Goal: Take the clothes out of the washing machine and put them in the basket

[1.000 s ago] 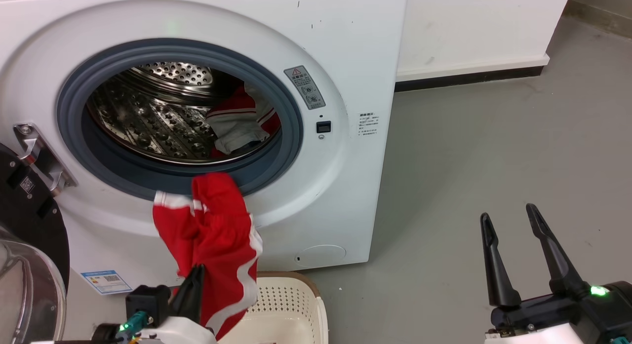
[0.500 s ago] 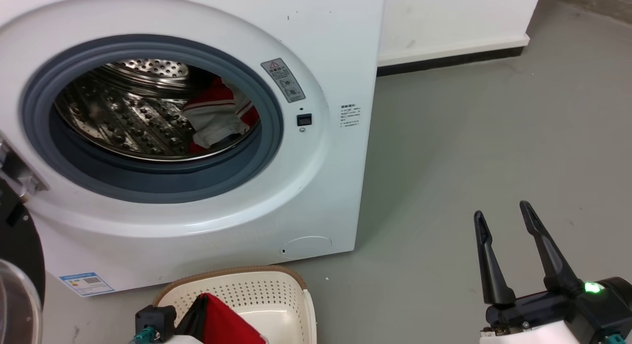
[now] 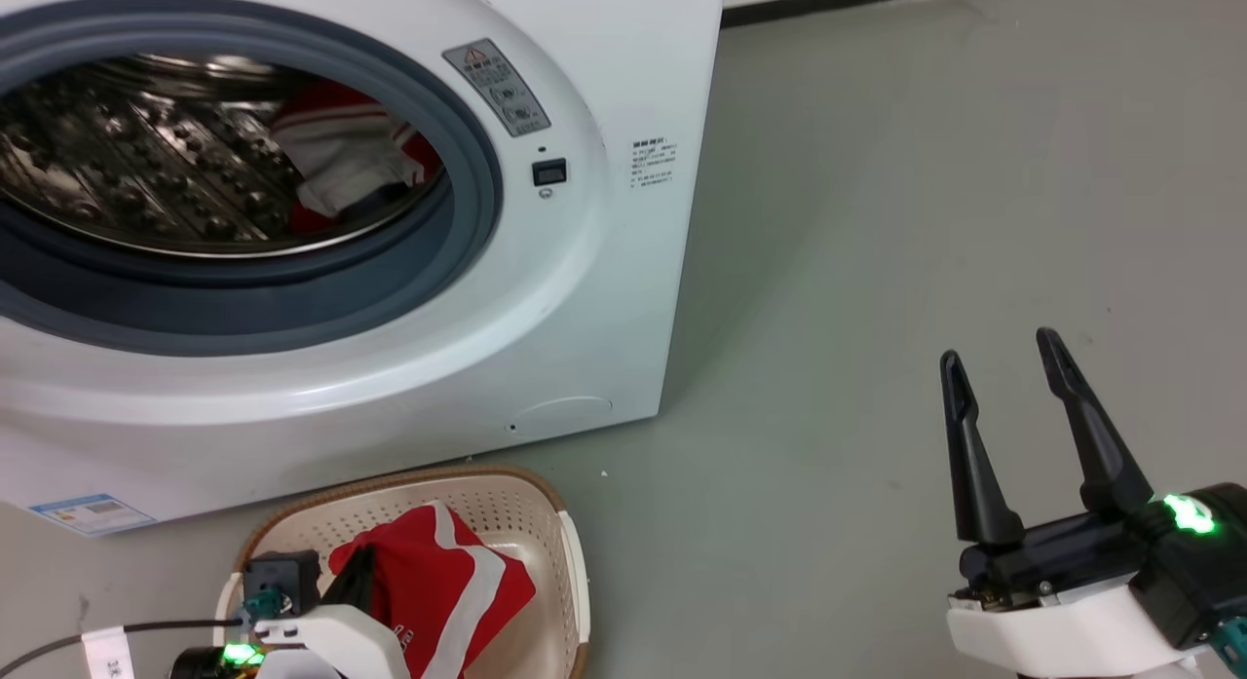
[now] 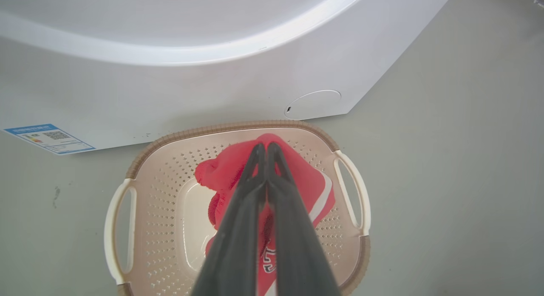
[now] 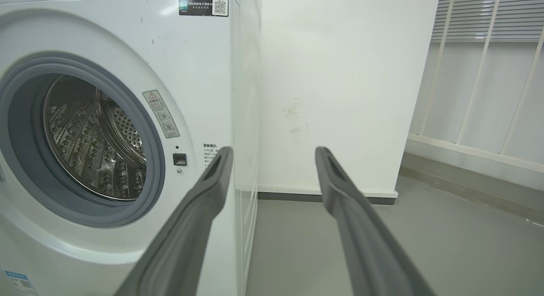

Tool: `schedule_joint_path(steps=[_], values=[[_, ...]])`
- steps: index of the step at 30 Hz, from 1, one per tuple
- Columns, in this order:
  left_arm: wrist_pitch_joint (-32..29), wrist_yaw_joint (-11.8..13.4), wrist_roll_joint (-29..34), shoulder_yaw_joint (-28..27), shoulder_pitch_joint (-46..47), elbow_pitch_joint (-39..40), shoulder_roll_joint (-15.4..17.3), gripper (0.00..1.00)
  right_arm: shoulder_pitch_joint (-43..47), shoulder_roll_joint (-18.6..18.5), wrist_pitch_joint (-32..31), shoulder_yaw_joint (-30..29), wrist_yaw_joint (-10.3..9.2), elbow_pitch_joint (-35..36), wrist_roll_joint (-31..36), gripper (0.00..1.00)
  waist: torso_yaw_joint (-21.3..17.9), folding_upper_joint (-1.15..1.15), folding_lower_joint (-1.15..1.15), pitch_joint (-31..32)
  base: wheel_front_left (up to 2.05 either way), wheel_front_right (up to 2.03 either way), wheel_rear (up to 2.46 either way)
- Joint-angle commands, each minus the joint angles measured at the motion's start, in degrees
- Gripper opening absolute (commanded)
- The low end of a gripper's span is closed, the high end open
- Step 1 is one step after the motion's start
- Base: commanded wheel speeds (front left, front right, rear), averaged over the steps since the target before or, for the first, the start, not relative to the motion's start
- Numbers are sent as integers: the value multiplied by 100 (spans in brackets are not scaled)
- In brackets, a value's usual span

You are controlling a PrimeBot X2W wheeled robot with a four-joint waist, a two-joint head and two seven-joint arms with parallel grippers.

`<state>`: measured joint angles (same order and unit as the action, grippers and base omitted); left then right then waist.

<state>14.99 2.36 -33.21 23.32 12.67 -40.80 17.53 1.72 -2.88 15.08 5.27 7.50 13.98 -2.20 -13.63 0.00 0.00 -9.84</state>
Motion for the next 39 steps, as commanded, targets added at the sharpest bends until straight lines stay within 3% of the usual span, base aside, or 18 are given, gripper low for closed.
schedule_joint_path(steps=[1, 15, 23, 37, 38, 39], values=[[29, -44, 48, -43, 126, -85, -5, 0, -95, 2, 14, 4, -2, 22, -48, 100, -66, 0, 0, -187, 0, 0, 0], [21, -522, 217, -77, 1420, -1910, -124, 0, -742, 2, 14, -90, -2, 247, -229, 100, -310, 0, 0, -1472, 0, 0, 0], [-97, -674, 267, 58, 2011, -2811, -212, 0, -1037, 2, 14, -128, -2, 356, -351, 100, -358, 0, 0, -2066, 0, 0, 0], [-526, -576, 273, 209, 2499, -3244, -282, 0, -1344, 2, 14, -174, -2, 441, -461, 100, -329, 0, 0, -2702, 0, 0, 0], [-555, -555, 269, 216, 2511, -3248, -285, 27, -1347, 2, 14, -170, -2, 430, -461, 100, -325, 0, 0, -2701, 0, 0, 0], [-557, -513, 285, 233, 2511, -3254, -289, 100, -1345, 1, 14, -170, -2, 418, -459, 100, -318, 0, 0, -2685, 0, 0, 0]])
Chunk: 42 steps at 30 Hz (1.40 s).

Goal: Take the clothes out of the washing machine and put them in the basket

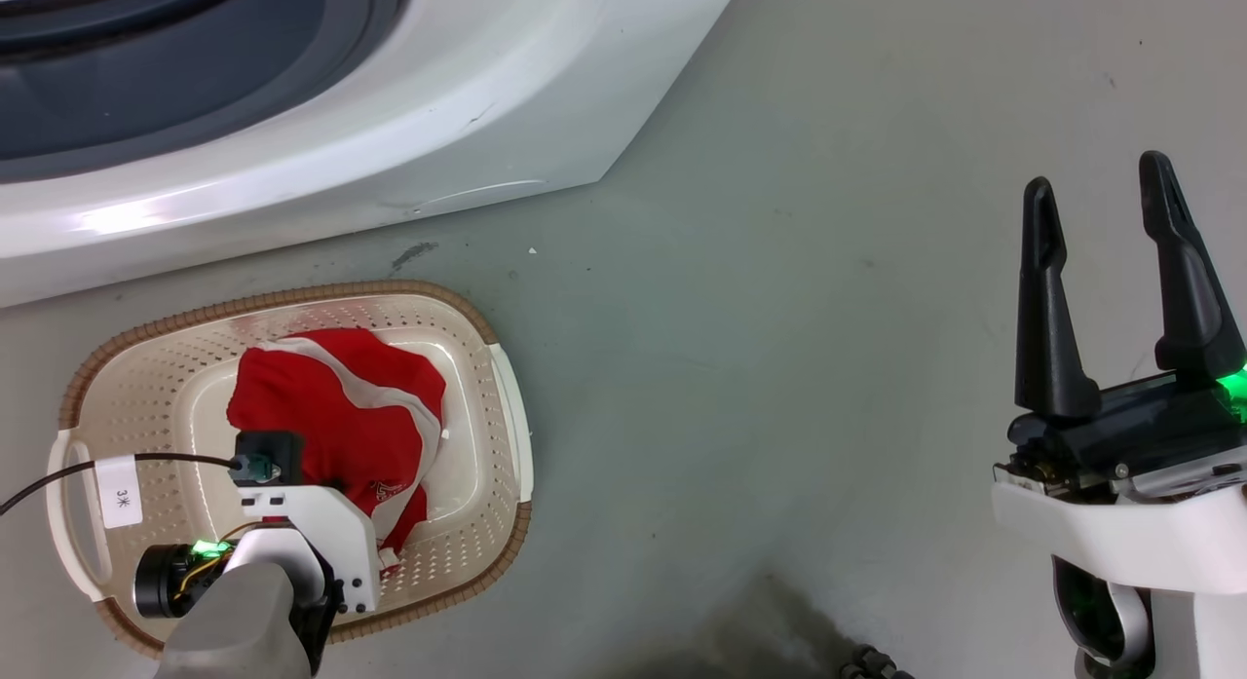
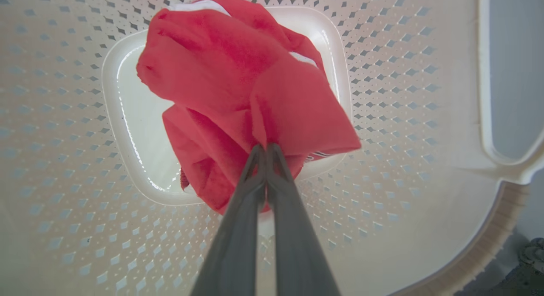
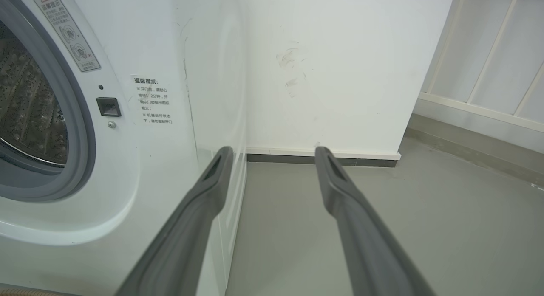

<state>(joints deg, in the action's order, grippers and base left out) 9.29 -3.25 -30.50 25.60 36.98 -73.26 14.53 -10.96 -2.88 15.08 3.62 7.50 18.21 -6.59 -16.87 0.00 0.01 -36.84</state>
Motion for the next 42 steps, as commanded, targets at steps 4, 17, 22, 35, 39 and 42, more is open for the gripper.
schedule_joint_path(steps=[4, 17, 22, 35, 39, 42], values=[[43, 28, 25, 62, -36, -28, -21, 100, -11, 2, 14, 4, -2, -72, 5, 100, 47, 0, -1, 174, 0, 0, 0], [478, 0, -85, 95, -679, -44, -213, 100, 408, 1, 14, 91, -2, -298, 154, 100, 267, 0, -1, 1221, 0, 0, 0], [585, 24, -88, 56, -906, 109, -281, 100, 603, 1, 14, 109, -2, -362, 233, 100, 341, 0, -1, 1633, 0, 0, 0], [591, 577, 609, -769, -1760, 2568, -2, 100, 996, 1, 14, 110, -2, -431, 317, 100, 447, 0, -1, 2271, 0, 0, 0], [592, 685, 946, -1138, -1913, 3346, 19, 100, 1011, 2, 14, 125, -2, -422, 322, 100, 432, 0, -1, 2313, 0, 0, 0], [592, 727, 1159, -1417, -1977, 3811, 7, 100, 1017, 1, 14, 131, -2, -412, 323, 100, 403, 0, -1, 2315, 0, 0, 0]])
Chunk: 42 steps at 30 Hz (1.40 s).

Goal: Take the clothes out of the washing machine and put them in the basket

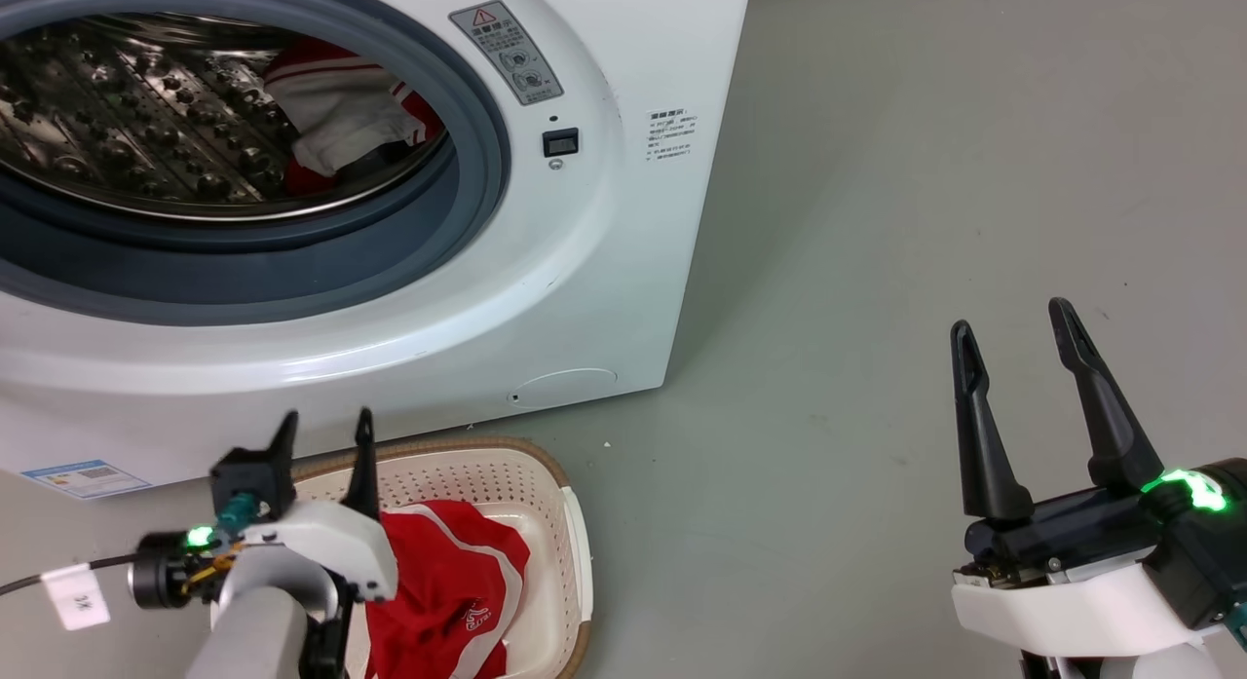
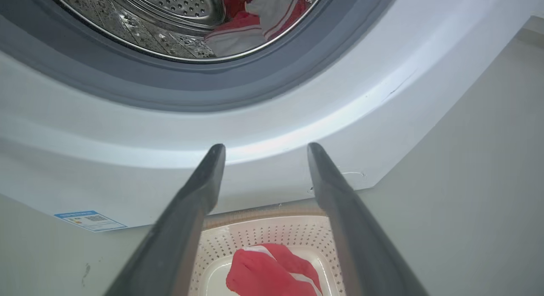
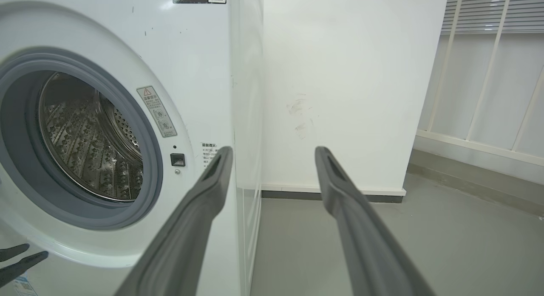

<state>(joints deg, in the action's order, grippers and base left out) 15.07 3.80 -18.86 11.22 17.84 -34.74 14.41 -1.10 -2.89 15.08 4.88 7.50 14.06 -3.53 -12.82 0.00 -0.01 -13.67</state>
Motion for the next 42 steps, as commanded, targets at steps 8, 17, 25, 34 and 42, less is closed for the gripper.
schedule_joint_path(steps=[8, 17, 25, 34, 42], values=[[15, -26, 400, -599, 334, 560, 80, 100, -150, 3, 14, 22, -2, 71, -40, 100, -155, 0, 1, -216, 0, 0, 0], [15, -212, 625, -896, 1629, 202, 411, 100, -491, 3, 14, 30, -2, 229, -203, 100, -346, 0, 1, -864, 0, 0, 0], [-235, -431, 782, -782, 3263, -591, 879, 100, -847, 3, 14, 36, -2, 472, -387, 100, -530, 0, 1, -1579, 0, 0, 0], [-1096, -650, 991, -511, 4912, -1202, 1306, 100, -1219, 4, 14, 15, -2, 848, -688, 100, -751, 0, 1, -2308, 0, 0, 0], [-2132, -864, 1126, -260, 6137, -1806, 1625, 100, -1478, 4, 14, -23, -2, 1194, -962, 100, -988, 0, 1, -2861, 0, 0, 0]])
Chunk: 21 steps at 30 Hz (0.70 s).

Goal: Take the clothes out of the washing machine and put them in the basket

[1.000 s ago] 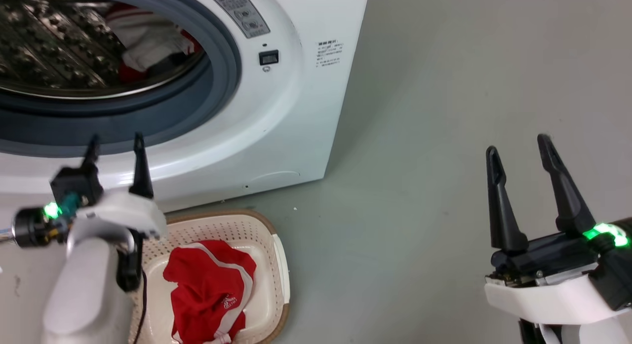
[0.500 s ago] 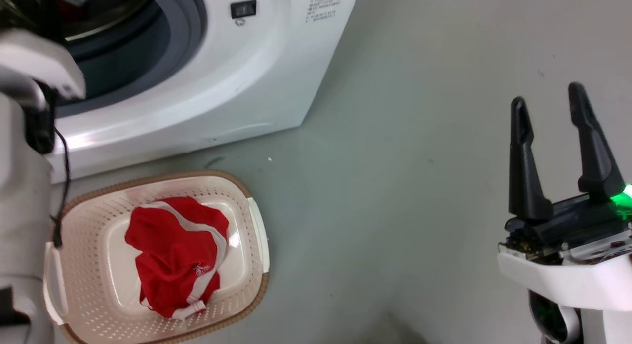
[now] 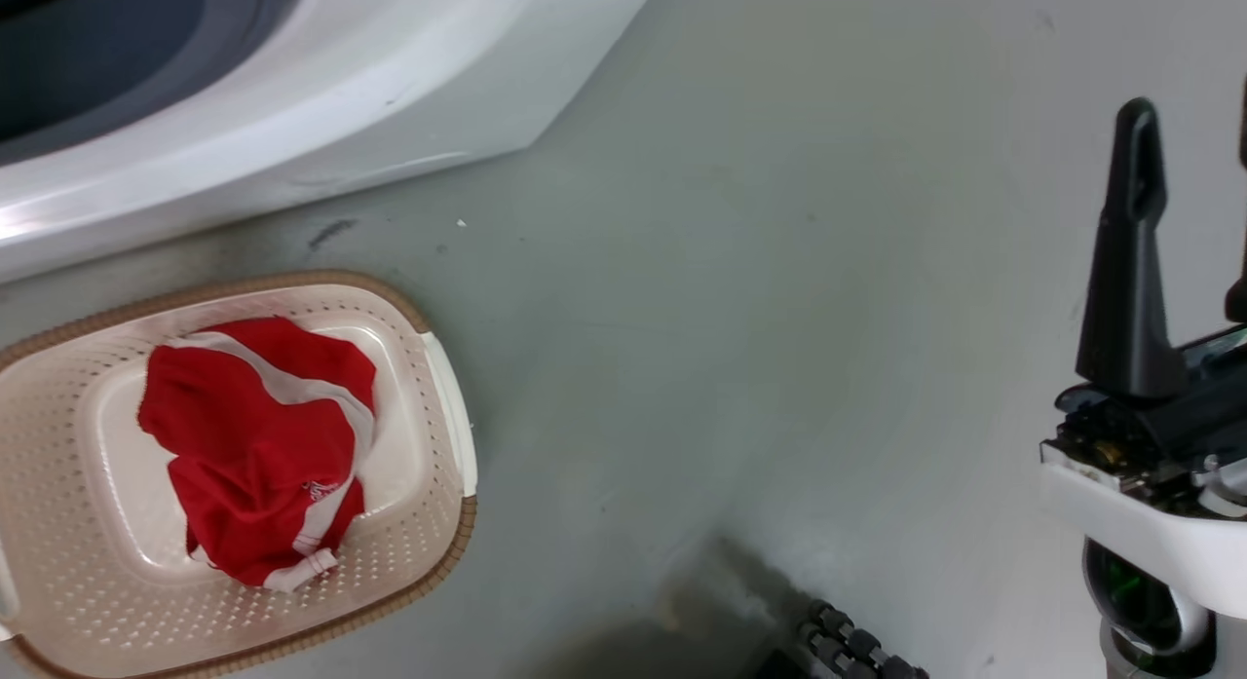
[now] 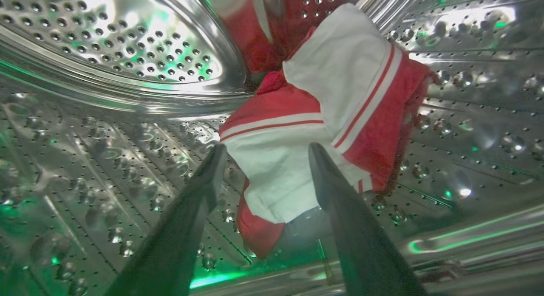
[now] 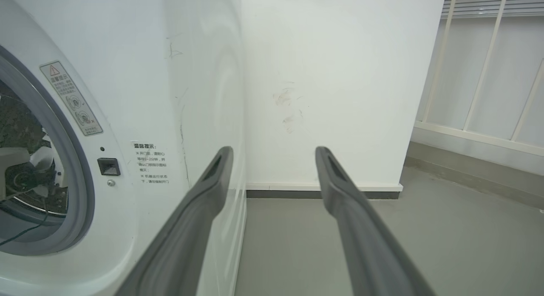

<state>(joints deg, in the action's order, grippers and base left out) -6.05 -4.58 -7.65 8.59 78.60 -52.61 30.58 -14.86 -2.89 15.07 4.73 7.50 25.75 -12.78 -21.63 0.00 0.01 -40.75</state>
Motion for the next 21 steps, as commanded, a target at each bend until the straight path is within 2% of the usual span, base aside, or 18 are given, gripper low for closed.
schedule_joint_path(steps=[1, 11, 13, 21], values=[[-160, -52, 17, 39, 199, -93, 41, 100, -114, 3, 15, -15, -2, 69, -69, 100, -130, 0, -1, -213, 0, 0, 0], [-1780, -237, -9, 373, 1490, -689, 227, 100, -198, 3, 15, -25, -2, 366, -307, 100, -377, 0, -1, -730, 0, 0, 0], [-2316, -269, -56, 498, 1835, -806, 199, 100, -210, 3, 15, -55, -2, 436, -347, 100, -408, 0, -1, -860, 0, 0, 0], [-3240, -278, -218, 649, 2453, -1102, 66, 100, -183, 4, 15, -173, -2, 606, -334, 100, -341, 0, -1, -1065, 1, 1, 1]])
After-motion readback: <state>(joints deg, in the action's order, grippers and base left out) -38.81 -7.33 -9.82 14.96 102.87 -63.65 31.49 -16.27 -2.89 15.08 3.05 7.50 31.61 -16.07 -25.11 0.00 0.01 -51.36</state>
